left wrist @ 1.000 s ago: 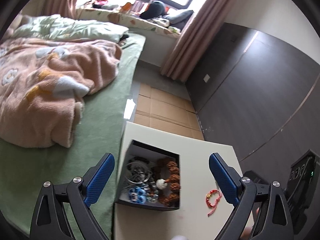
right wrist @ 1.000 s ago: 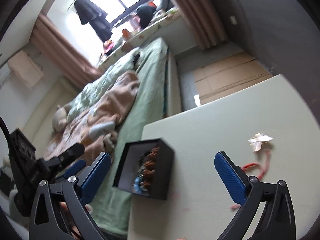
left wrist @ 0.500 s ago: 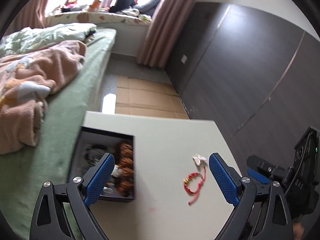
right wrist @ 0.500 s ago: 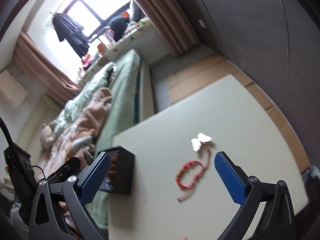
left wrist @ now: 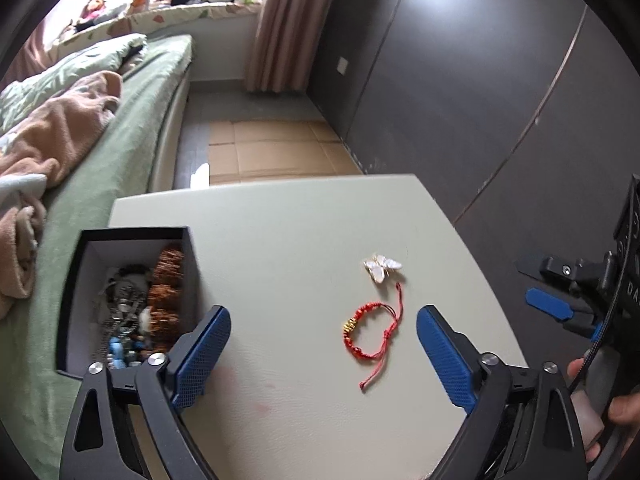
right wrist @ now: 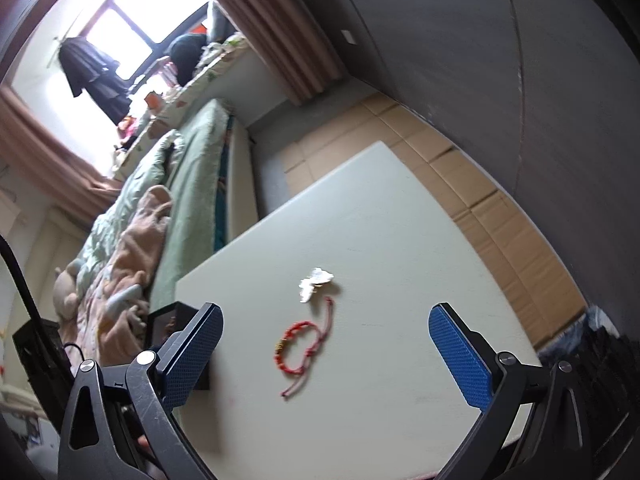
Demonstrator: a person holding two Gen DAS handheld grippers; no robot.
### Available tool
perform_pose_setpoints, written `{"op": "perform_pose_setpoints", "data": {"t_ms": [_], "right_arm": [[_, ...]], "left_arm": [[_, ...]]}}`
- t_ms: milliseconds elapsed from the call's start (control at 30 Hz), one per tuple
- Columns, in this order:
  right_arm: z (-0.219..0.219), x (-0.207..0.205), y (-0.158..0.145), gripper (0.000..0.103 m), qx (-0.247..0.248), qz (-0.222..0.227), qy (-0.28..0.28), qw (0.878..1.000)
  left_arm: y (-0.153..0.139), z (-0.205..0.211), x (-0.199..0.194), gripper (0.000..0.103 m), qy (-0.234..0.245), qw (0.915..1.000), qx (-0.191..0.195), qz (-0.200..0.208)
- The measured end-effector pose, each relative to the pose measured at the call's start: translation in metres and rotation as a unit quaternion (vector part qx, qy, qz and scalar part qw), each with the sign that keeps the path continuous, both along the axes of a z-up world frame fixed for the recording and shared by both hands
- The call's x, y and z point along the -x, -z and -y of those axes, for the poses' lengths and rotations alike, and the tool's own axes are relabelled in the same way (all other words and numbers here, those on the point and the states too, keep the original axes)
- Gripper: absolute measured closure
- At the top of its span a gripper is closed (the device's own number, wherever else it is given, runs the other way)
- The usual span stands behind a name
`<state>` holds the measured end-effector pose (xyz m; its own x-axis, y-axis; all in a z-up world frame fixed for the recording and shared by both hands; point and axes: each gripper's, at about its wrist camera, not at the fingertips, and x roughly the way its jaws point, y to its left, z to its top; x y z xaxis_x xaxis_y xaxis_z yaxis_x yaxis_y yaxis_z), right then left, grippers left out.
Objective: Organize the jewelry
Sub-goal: 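Lower the left gripper onto the red string bracelet and close, then lift the red bracelet toward the box while the right grasps the butterfly brooch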
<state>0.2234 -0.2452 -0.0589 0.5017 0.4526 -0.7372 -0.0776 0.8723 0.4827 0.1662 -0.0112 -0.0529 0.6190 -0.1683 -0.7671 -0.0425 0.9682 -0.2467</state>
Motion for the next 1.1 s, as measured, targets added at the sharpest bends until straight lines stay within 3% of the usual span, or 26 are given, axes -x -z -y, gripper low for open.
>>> {"op": "perform_pose_setpoints", "data": {"t_ms": [100, 167, 367, 500, 567, 733, 833, 1100], "right_arm": [[-0.002, -0.009, 0.013, 0.000, -0.008, -0.026, -0.007, 1.000], [-0.003, -0.014, 0.018, 0.000, -0.009, -0.036, -0.007, 0.999], [-0.007, -0.020, 0.015, 0.002, 0.004, -0.028, -0.011, 1.000], [-0.001, -0.024, 0.015, 0.002, 0.004, -0.032, -0.003, 0.999], [0.003, -0.026, 0.015, 0.002, -0.001, -0.033, 0.001, 0.999], [0.009, -0.027, 0.015, 0.002, -0.002, -0.035, 0.010, 0.999], [0.008, -0.027, 0.016, 0.002, 0.000, -0.037, 0.008, 0.999], [-0.011, -0.030, 0.023, 0.004, 0.028, -0.038, -0.012, 0.999]], "left_arm": [[0.011, 0.013, -0.009, 0.019, 0.014, 0.9997, -0.009, -0.019], [0.021, 0.020, -0.016, 0.030, 0.023, 0.9991, -0.011, -0.034], [0.043, 0.035, -0.027, 0.051, 0.053, 0.9966, -0.009, -0.062], [0.053, 0.040, -0.032, 0.059, 0.056, 0.9958, -0.026, -0.068], [0.061, 0.043, -0.035, 0.068, 0.057, 0.9948, -0.036, -0.076], [0.065, 0.047, -0.036, 0.074, 0.057, 0.9941, -0.059, -0.070], [0.067, 0.048, -0.032, 0.096, 0.058, 0.9935, -0.070, -0.069], [0.045, 0.031, -0.027, 0.096, 0.035, 0.9976, -0.048, -0.037]]}}
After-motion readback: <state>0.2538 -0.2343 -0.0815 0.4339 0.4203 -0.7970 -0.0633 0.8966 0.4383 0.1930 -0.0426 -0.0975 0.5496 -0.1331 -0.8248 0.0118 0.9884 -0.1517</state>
